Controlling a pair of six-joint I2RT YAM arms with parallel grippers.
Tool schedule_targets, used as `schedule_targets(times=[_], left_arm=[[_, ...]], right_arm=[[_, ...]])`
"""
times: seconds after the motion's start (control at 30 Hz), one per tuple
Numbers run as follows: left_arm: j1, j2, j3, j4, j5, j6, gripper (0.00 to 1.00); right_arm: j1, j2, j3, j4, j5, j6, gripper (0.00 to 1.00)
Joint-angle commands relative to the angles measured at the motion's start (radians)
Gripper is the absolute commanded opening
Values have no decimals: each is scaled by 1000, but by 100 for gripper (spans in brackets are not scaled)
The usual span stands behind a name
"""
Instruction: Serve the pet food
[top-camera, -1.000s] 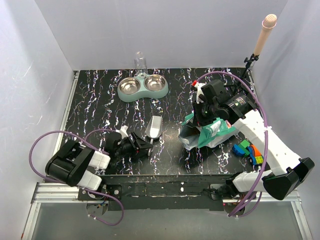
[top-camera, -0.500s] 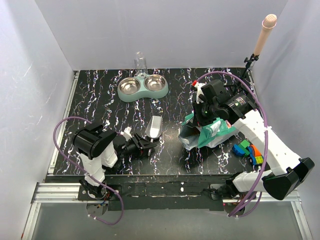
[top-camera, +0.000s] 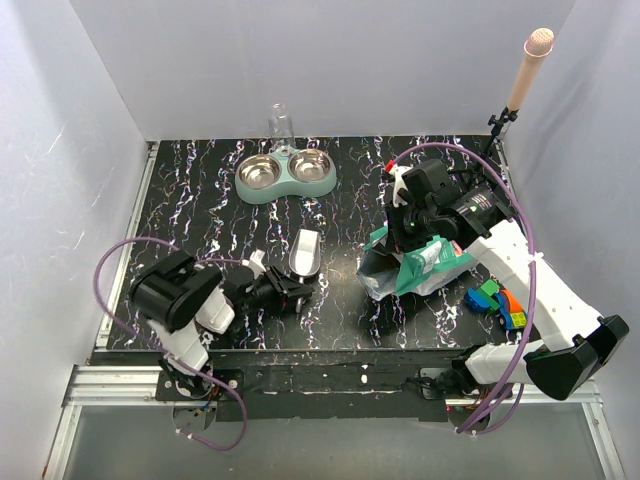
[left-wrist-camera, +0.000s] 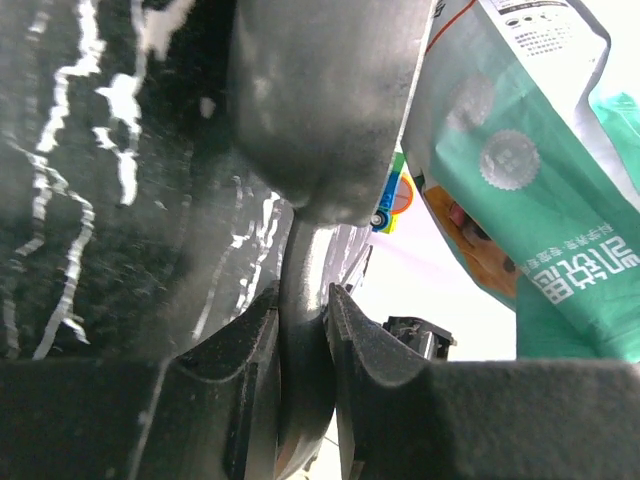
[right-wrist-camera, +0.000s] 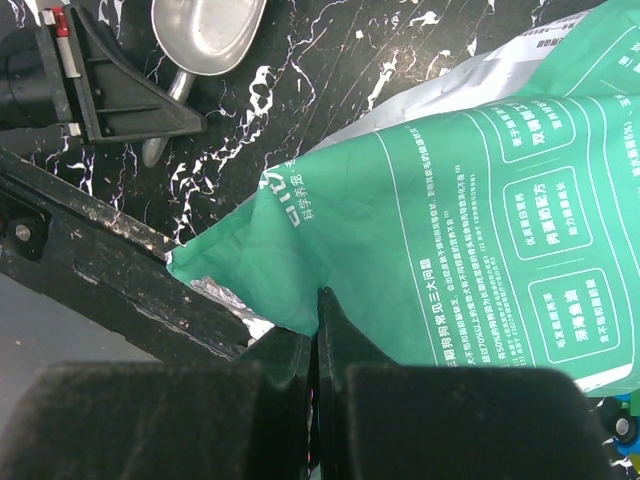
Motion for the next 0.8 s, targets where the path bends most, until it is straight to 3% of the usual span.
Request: schedule_targets(times=[0.0, 0.07, 0.13, 0.27, 0.37, 0.6, 0.77], left_arm=[[3, -317, 107, -485, 55, 142, 0], [1, -507, 217, -983, 42, 290, 0], [1, -650, 341, -1349, -6, 426, 0], [0, -705, 579, -1799, 70, 543, 0], [-23, -677, 733, -1988, 175, 549, 0], [-56, -647, 1081, -2312, 233, 573, 0], [-60, -649, 1187, -2367, 281, 503, 0]], right_arm=[[-4, -16, 72, 34, 39, 18, 1], [-4, -3, 84, 39, 79, 30, 1], [-4, 9, 96, 45, 114, 44, 1], [-2, 29, 123, 62, 171, 51, 1], [-2, 40, 132, 88, 205, 48, 1], [7, 61, 147, 151, 260, 71, 1], [25, 64, 143, 197, 300, 91, 1]])
